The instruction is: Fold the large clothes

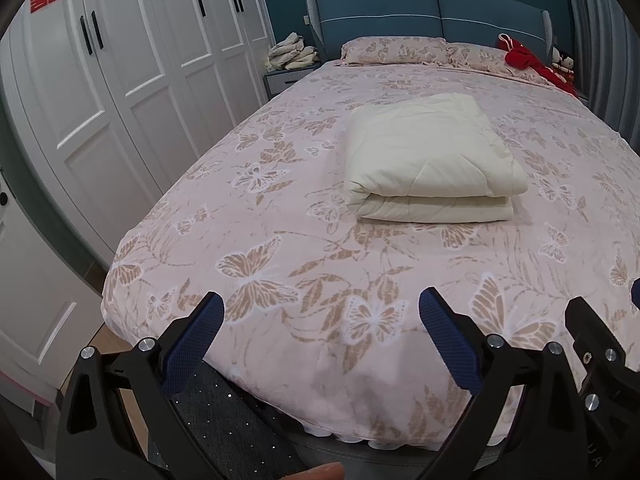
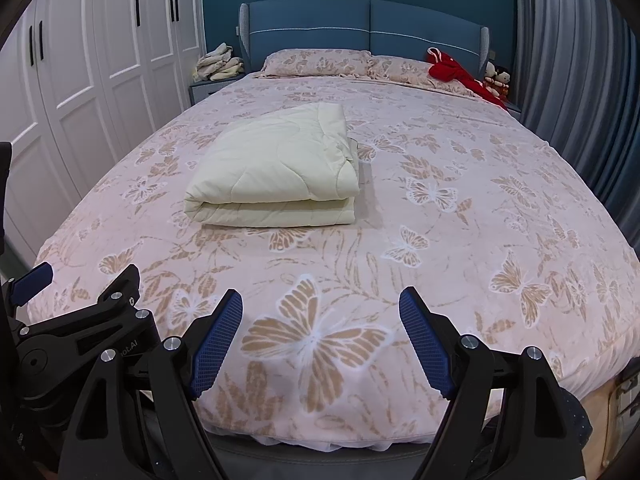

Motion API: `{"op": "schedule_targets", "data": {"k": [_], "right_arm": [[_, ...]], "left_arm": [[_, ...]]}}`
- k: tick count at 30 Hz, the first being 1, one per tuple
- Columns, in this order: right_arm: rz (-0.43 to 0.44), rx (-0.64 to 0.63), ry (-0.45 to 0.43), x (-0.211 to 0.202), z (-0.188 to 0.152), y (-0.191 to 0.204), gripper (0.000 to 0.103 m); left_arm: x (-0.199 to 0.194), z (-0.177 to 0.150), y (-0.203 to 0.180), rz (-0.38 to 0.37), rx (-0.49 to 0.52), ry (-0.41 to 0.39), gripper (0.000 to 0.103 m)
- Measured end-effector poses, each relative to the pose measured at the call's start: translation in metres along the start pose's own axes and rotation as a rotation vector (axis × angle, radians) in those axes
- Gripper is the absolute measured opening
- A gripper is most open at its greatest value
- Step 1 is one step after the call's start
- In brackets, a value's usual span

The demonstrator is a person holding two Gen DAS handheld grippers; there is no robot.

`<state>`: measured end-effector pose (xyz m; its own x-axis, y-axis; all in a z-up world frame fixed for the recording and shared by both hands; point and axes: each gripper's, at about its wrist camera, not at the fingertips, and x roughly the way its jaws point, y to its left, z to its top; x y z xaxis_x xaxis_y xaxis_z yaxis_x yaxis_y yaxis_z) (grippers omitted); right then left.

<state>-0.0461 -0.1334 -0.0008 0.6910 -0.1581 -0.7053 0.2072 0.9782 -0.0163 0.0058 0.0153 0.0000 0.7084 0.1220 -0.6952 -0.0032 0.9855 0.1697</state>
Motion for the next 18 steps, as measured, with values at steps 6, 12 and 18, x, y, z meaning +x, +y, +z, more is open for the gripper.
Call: {"op": "schedule_targets", "data": {"k": [6, 12, 18], "right_arm": [[-0.006, -0.005, -0.007, -0.0015, 0.0019, -0.0011, 0.079], [-0.008, -0.007, -0.007, -0.0014, 0.0022, -0.0006, 0.079], [-0.016, -0.01, -0.008, -0.0014, 0.0028, -0.0002, 0.079]], "left_arm": [[-0.0002, 0.0007, 0.0005, 0.002, 0.001, -0.005, 0.095], [0.0009, 0.0014, 0.0017, 0.001, -0.003, -0.003, 0.094], [0.0008, 0.0017, 0.0024, 0.0, 0.001, -0.006, 0.094]]}}
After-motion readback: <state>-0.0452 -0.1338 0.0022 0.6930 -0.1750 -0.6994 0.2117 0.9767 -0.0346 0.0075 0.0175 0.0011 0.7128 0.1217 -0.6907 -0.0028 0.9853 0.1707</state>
